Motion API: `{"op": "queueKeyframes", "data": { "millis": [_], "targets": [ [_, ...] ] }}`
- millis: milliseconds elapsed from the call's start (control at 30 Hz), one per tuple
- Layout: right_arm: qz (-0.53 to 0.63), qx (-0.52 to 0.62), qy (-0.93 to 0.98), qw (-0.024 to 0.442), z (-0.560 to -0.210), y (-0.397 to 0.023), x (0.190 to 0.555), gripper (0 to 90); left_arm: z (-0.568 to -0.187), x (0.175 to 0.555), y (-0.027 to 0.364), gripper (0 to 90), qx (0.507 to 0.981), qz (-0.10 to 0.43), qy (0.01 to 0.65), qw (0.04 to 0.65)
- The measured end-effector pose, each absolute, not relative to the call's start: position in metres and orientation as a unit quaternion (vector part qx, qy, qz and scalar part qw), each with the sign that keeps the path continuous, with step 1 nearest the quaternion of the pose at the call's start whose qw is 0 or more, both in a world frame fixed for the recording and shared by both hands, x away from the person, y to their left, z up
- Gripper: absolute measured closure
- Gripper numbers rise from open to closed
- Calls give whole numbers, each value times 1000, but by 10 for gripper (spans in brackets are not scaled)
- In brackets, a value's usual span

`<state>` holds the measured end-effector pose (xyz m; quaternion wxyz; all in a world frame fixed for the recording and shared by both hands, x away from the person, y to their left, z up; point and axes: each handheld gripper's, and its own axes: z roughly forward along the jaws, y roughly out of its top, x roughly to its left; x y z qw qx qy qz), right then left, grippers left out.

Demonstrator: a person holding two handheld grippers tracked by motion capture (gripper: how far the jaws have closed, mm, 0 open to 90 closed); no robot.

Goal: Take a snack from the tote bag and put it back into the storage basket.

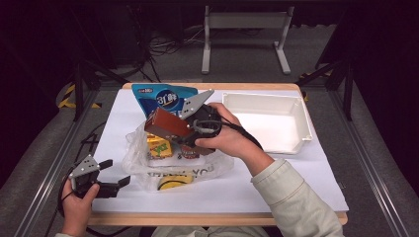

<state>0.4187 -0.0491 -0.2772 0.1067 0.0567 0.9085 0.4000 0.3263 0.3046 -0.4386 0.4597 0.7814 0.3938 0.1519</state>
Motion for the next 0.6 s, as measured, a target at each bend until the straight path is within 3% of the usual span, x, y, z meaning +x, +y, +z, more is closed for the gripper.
{"op": "queueKeyframes", "data": {
  "millis": [600],
  "targets": [
    [394, 86, 909, 105, -266, -95, 429, 428, -438, 326, 305, 26, 782, 156, 388, 463]
  ]
}}
